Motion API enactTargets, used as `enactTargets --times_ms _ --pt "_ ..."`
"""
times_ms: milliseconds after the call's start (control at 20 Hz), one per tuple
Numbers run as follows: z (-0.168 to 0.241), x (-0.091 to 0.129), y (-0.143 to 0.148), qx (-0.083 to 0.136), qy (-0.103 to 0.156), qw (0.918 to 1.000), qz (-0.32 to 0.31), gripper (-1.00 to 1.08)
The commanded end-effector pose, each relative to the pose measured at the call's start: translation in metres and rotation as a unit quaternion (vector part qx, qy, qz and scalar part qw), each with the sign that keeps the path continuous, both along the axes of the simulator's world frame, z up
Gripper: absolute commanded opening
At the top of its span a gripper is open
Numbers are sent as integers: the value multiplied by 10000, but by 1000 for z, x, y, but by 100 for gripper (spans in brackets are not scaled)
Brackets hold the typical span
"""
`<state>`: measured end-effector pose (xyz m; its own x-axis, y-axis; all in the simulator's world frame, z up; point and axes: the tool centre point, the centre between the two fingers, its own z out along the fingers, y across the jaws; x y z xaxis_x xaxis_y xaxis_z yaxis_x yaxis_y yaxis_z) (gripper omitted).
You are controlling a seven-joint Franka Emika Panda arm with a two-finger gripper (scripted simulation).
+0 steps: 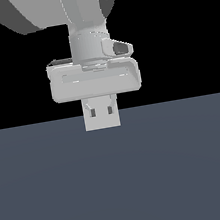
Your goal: Plug the charger into the wall socket.
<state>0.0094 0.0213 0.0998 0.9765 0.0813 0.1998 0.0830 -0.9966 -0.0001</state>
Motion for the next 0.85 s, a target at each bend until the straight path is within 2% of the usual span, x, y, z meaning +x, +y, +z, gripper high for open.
enactTargets --times_ms 0,450,800 --pt "0 6 0 0 -2 10000 0 -100" --pt "0 36 3 0 -2 10000 0 -100" --pt "0 44 4 0 -2 10000 0 -100"
